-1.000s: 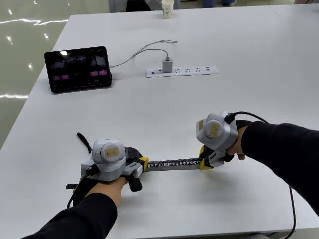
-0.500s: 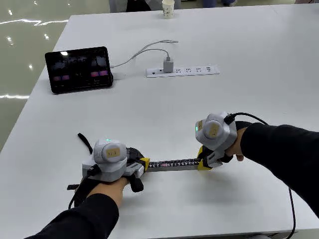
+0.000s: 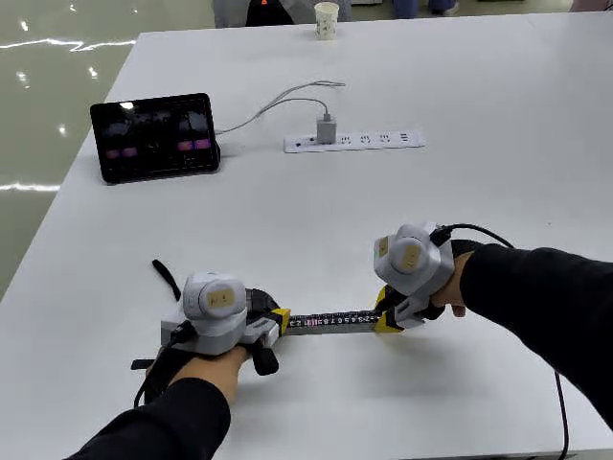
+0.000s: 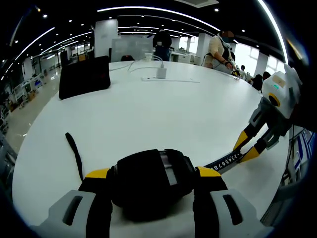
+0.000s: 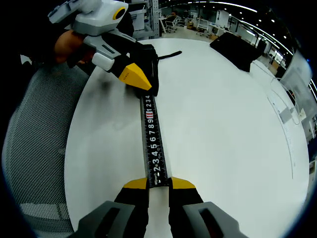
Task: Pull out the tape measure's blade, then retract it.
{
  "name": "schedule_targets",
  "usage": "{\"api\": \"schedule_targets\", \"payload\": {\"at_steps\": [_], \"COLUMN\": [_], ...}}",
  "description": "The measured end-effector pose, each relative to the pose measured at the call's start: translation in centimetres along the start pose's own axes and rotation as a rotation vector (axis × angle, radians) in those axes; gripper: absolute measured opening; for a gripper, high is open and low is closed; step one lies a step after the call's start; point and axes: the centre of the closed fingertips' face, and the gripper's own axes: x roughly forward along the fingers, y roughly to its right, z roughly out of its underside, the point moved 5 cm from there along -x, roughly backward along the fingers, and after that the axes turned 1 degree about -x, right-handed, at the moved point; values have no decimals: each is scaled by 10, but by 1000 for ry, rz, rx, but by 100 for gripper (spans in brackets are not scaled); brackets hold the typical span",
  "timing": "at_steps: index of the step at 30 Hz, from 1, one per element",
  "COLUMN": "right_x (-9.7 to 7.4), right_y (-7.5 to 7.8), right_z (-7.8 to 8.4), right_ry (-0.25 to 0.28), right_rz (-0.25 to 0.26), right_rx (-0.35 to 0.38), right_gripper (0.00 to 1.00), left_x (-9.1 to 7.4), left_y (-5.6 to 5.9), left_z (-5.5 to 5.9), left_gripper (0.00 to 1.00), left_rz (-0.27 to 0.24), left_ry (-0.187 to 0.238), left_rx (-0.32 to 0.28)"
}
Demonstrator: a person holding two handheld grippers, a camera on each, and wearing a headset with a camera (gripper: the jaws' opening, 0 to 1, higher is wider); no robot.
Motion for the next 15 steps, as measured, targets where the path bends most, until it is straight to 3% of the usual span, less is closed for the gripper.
{"api": "schedule_targets", "payload": {"at_steps": [15], "right_x": [2], "right_y": [-1], "right_z": [-4], "right_ry": [12], "right_rz": [-1], "right_rx": [0], "right_gripper": [11], "left_x": [0], "left_y": [0], "left_z": [1], "left_gripper": [61], "left_rz": [4], "left_ry": [-4], "left_rx": [-3]}}
